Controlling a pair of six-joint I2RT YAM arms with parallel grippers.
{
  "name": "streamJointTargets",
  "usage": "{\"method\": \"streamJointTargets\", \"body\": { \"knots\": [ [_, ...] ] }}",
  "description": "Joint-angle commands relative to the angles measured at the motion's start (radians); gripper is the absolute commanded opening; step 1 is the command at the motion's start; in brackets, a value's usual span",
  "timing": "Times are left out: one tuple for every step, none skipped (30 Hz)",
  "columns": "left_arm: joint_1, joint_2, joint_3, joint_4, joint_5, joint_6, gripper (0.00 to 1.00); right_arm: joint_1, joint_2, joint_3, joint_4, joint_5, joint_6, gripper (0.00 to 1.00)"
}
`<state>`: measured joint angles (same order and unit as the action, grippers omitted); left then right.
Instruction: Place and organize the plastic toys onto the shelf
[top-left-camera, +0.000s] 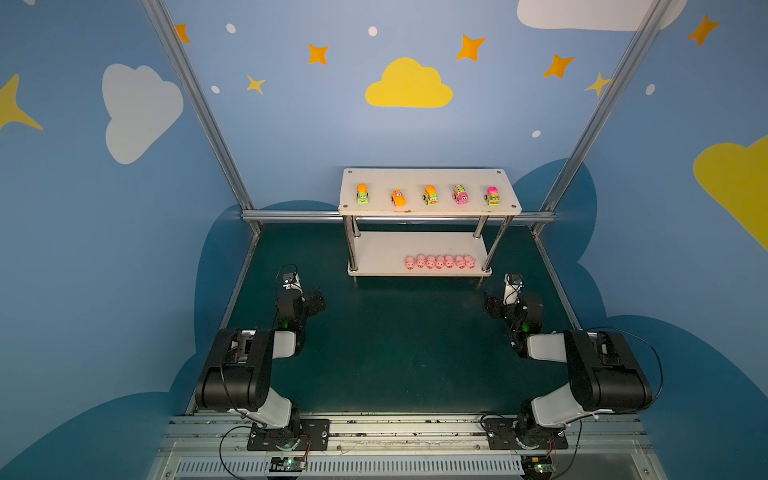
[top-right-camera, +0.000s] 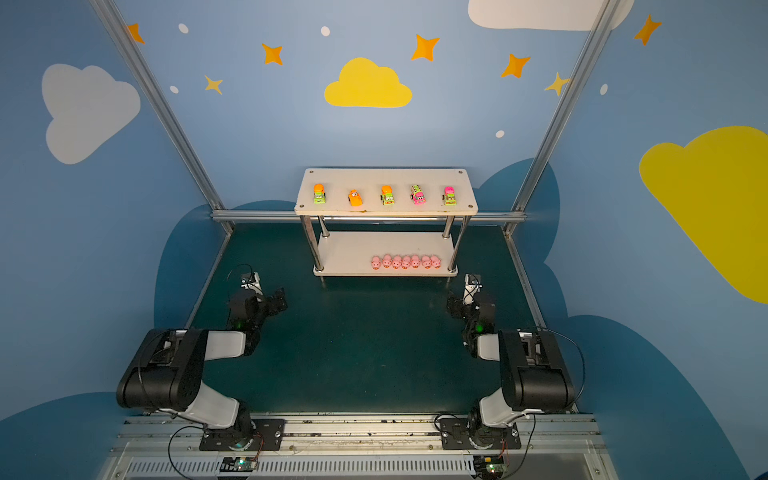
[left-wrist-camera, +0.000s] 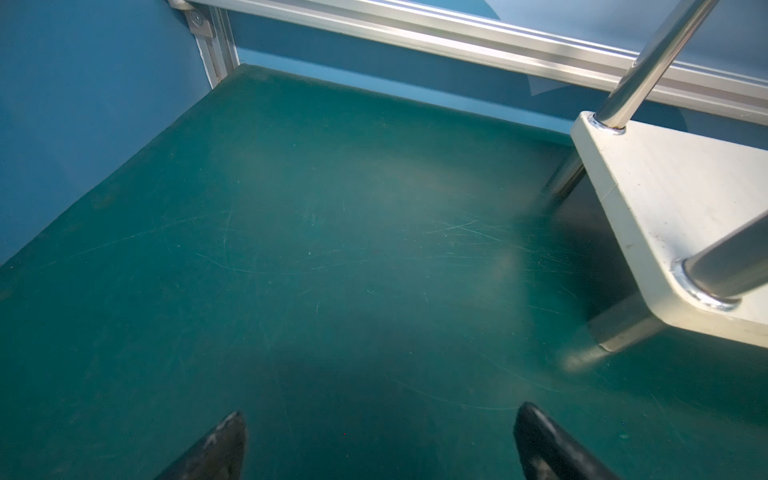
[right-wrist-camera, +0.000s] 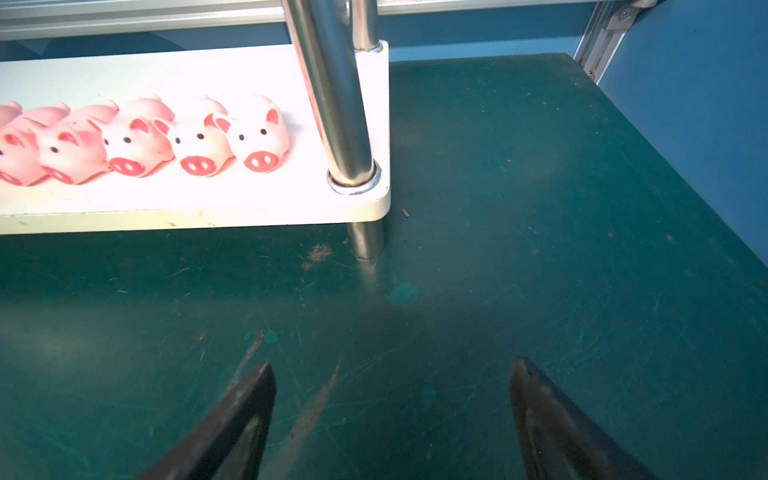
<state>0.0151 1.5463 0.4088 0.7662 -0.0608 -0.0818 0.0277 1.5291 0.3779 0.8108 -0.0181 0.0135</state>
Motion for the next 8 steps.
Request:
{"method": "streamJointTargets", "body": {
  "knots": [
    [0.005,-0.012,0.011,-0.008,0.007,0.016,0.99,0.003,-0.009,0.019,0.009,0.004,-0.012,0.87],
    [0.004,-0.013,0.012,-0.009,0.007,0.017,0.99,0.003,-0.009,0.02,0.009,0.004,-0.012,0.87],
    [0.004,-0.014,0.012,-0.008,0.006,0.016,0.99,0.003,-0.009,0.019,0.009,0.004,-0.013,0.87],
    [0.005,-0.013,0.012,-0.008,0.007,0.016,0.99,0.004,-0.008,0.019,0.009,0.004,-0.012,0.87],
    [0.005,-0.013,0.012,-0.008,0.007,0.017,0.99,0.003,-0.009,0.019,0.009,0.004,-0.012,0.87],
    [0.005,-0.015,0.01,-0.008,0.007,0.014,0.99,0.003,-0.009,0.019,0.008,0.004,-0.012,0.87],
    [0.004,-0.015,0.011,-0.008,0.007,0.014,0.99,0.004,-0.009,0.02,0.008,0.004,-0.012,0.87],
    [0.005,-0.015,0.01,-0.007,0.007,0.014,0.99,0.003,-0.009,0.019,0.009,0.004,-0.013,0.87]
  ]
}}
